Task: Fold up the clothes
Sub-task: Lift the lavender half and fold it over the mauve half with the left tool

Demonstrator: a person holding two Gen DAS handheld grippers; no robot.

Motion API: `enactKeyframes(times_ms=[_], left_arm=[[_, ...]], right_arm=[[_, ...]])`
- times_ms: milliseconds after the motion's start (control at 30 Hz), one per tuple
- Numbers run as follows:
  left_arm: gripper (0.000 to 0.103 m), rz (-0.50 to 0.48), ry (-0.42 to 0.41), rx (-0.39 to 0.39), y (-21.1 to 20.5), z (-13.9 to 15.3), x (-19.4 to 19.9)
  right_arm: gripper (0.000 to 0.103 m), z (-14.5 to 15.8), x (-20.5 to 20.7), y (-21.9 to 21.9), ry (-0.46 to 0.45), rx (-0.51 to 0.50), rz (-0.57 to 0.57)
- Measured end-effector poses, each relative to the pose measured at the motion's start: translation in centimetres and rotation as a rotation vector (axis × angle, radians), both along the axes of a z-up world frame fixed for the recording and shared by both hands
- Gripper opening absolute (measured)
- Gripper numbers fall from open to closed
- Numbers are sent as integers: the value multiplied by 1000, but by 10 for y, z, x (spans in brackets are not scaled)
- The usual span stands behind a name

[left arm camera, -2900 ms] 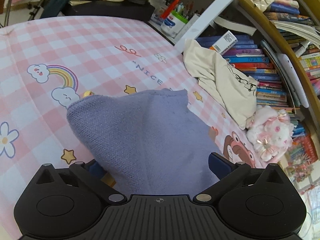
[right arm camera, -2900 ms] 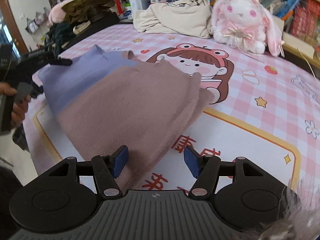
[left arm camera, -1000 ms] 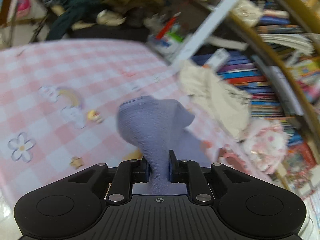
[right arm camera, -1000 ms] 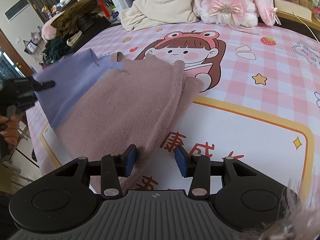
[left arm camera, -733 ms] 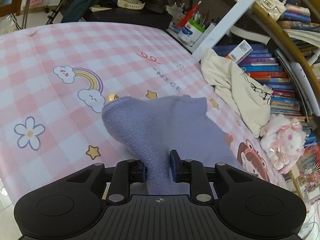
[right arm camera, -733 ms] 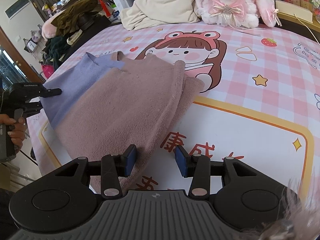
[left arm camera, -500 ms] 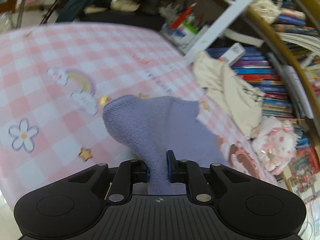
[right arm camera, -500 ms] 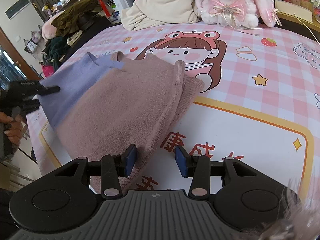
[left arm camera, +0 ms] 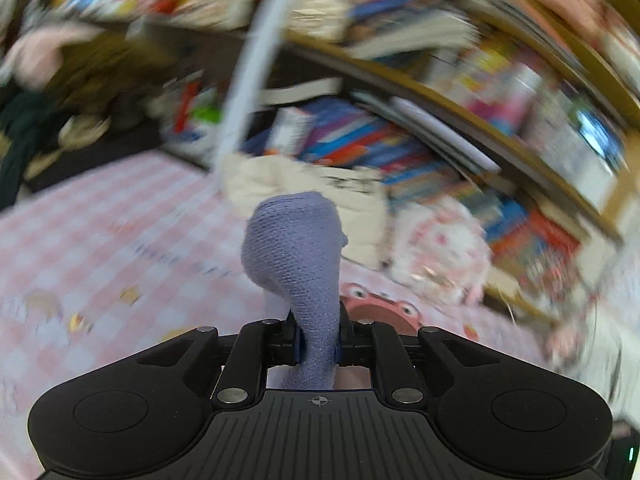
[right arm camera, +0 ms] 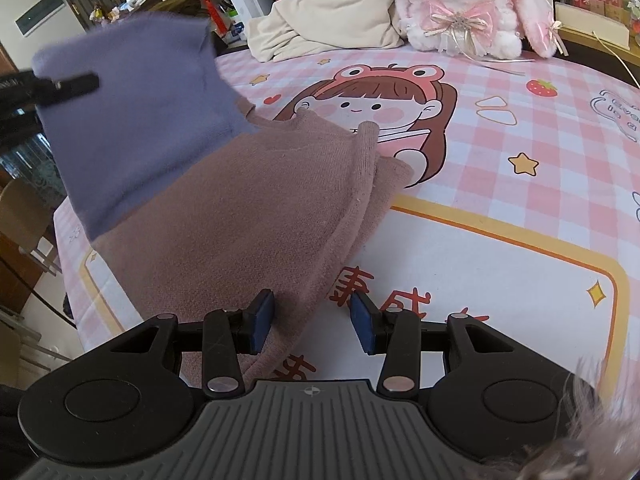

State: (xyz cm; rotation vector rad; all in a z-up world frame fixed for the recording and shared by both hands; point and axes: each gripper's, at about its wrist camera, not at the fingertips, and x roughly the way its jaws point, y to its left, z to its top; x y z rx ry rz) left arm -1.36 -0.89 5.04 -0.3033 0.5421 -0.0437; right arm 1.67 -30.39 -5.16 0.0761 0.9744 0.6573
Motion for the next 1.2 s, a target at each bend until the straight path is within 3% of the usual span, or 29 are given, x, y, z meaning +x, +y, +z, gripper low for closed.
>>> enactKeyframes(times_ms=[233, 367, 500, 633, 667, 767, 833, 867, 967, 1133, 1200], left_arm=[[14, -372, 131, 345, -112, -27, -4], [18, -513, 183, 614, -151, -67, -20], [22, -512, 177, 607, -146, -68, -21], [17, -396, 127, 453, -130, -46, -15], [17, -372, 102, 455, -129, -40, -17], [19, -473, 45, 657, -157, -47, -32], [26, -573, 64, 794, -176, -68, -42], [34, -601, 80, 817, -179, -76, -44], [38, -635, 120, 790, -178, -91, -43], [42, -670, 136, 729, -171, -83, -45], [48, -683, 135, 639, -164, -72, -48]], right_arm=[[41, 0, -1, -1, 0, 8, 2], [41, 0, -1, -3, 1, 18, 4], [41, -1, -1, -3, -1, 20, 3], [41, -1, -2, -3, -4, 22, 0], [41, -1, -3, -3, -5, 22, -1], [41, -1, -3, -2, -7, 22, -3], [41, -2, -3, -2, -8, 23, -3], [41, -2, -3, -2, -8, 23, -3], [41, -2, -3, -2, -10, 21, 0], [41, -2, -1, -3, 1, 22, 6], [41, -1, 0, -3, 5, 22, 10]])
